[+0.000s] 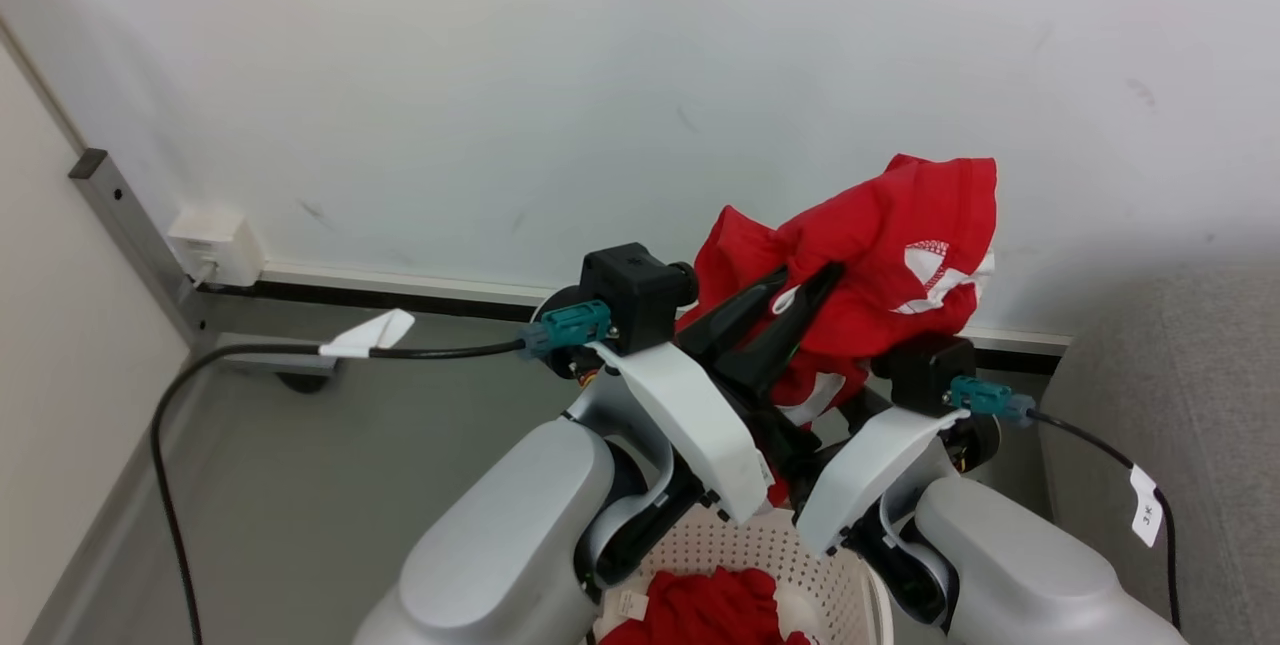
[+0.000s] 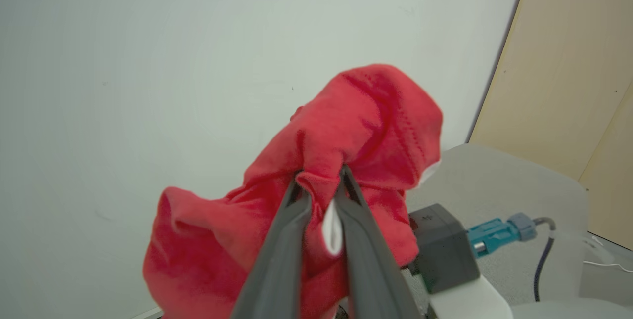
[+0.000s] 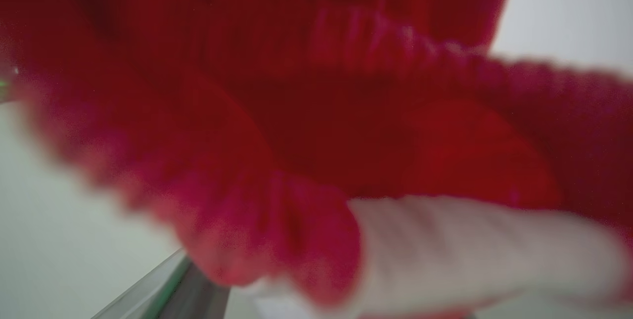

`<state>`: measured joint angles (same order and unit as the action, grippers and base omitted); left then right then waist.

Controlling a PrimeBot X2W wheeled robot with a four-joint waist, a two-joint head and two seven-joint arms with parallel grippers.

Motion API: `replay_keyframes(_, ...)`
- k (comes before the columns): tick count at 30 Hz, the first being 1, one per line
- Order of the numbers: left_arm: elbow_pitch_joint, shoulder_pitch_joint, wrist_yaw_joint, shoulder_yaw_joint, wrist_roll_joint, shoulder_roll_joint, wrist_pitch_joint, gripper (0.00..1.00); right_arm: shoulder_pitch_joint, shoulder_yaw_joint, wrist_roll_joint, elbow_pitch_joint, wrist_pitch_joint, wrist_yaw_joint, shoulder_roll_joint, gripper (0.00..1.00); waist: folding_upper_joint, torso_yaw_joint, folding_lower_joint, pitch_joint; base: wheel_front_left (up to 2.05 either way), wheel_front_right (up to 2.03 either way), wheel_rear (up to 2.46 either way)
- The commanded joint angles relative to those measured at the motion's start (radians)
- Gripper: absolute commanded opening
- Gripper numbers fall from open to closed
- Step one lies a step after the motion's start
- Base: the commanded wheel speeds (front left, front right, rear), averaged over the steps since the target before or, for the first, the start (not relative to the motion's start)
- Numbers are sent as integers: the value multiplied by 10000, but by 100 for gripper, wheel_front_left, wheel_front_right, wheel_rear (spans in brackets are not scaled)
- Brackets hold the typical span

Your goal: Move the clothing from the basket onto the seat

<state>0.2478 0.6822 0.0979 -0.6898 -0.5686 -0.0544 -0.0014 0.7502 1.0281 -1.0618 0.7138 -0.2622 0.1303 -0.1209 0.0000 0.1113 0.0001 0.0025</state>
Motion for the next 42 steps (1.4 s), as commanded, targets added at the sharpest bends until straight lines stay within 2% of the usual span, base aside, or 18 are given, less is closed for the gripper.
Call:
replay_keyframes(1,18,83,5,-77,-133,-6,-36,0,151,-171,145,83,-29,9,-73,100,0,179,-1,35,0,0,0)
replay_keyframes(3,90,138,-72,-195,-251,11,-86,0,207,-500,451,71,-30,9,-73,100,0,300,-1,52,0,0,0)
replay_keyframes(4,134,160,-89,-229,-311,14,-98,0,197,-669,636,62,-30,9,-65,85,0,345,-1,58,0,0,0)
replay_keyframes(5,180,188,-133,-262,-372,17,-147,0,166,-904,810,-15,-31,9,-42,9,0,375,-1,67,0,0,0)
replay_keyframes(6,226,213,-172,-287,-418,19,-176,0,67,-1092,990,-66,-31,9,-23,0,0,401,-1,74,0,0,0)
replay_keyframes(13,717,340,-408,-128,-477,-46,-468,0,-452,-1997,1944,-339,-32,9,97,0,0,358,-1,70,0,0,0)
replay_keyframes(20,1045,401,-437,0,-574,-147,-654,0,-770,-2237,2322,-679,-33,9,1,0,0,138,-1,17,0,0,0)
replay_keyframes(31,1452,165,-572,118,-701,-338,-753,0,-1422,-3237,3270,-1837,-33,9,-199,0,0,-169,-1,-77,0,0,0)
replay_keyframes(33,1489,127,-599,121,-684,-374,-770,59,-1527,-3455,3491,-2052,-33,9,-196,0,0,-260,-1,-77,0,0,0)
replay_keyframes(34,1504,95,-600,109,-685,-390,-771,97,-1586,-3541,3598,-2149,-33,9,-213,0,0,-301,-1,-75,0,0,0)
replay_keyframes(35,1513,63,-603,96,-692,-409,-769,100,-1656,-3643,3709,-2239,-33,9,-237,0,0,-344,-1,-73,0,0,0)
replay_keyframes(42,1353,-204,-632,15,-680,-559,-880,100,-2285,-4612,4389,-2933,-33,9,-553,0,0,-659,-1,-87,0,0,0)
